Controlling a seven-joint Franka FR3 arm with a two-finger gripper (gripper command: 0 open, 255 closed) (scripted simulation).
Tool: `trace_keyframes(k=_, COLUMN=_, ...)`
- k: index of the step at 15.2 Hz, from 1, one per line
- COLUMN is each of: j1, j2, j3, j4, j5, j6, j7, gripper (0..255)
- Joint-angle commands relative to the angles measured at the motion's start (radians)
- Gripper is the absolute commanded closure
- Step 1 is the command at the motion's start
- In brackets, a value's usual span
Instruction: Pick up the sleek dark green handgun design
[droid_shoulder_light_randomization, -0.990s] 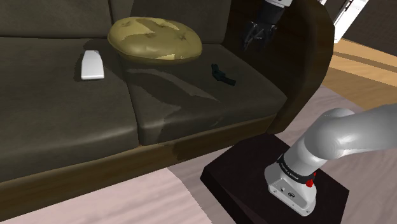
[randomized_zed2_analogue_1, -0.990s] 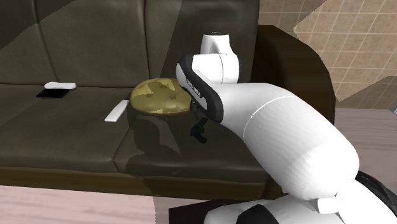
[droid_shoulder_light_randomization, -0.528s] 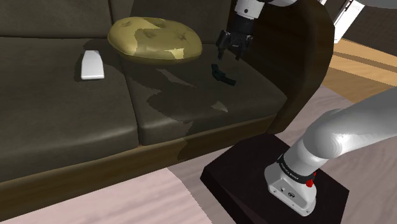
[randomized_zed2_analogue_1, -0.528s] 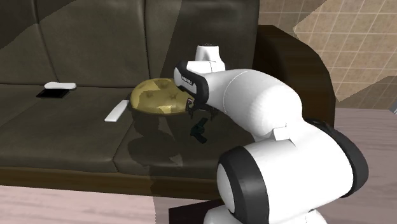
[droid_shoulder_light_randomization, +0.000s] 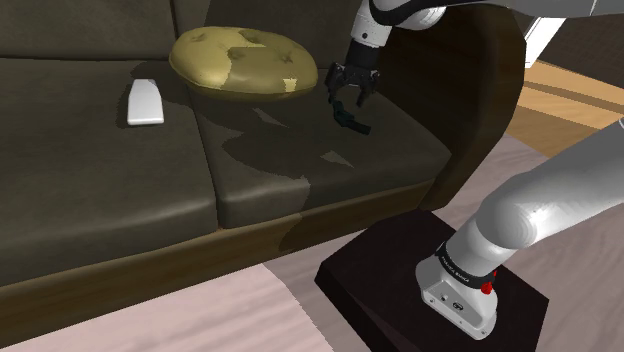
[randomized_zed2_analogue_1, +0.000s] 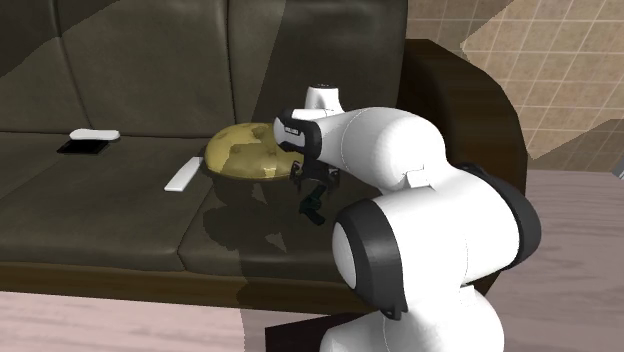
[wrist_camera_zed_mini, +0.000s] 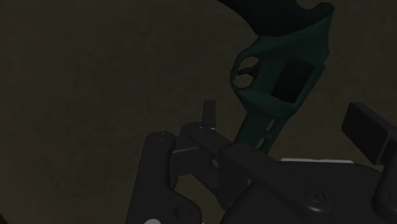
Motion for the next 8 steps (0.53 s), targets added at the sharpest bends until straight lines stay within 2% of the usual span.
trace_keyframes(k=1, j1=0.000, j2=0.006, j3=0.001, j4=-0.020, j5=0.001, j6=0.026, j7=-0.002, gripper=0)
trace_keyframes(k=4, j1=0.000, j2=0.011, j3=0.002, j4=-0.037, j5=0.001, j6=0.047, j7=-0.003, gripper=0)
trace_keyframes(k=5, j1=0.000, j2=0.011, j3=0.002, j4=-0.035, j5=0.001, j6=0.047, j7=-0.003, gripper=255)
trace_keyframes(k=8, j1=0.000, j2=0.011, j3=0.002, j4=-0.037, j5=0.001, j6=0.047, j7=-0.003, gripper=255)
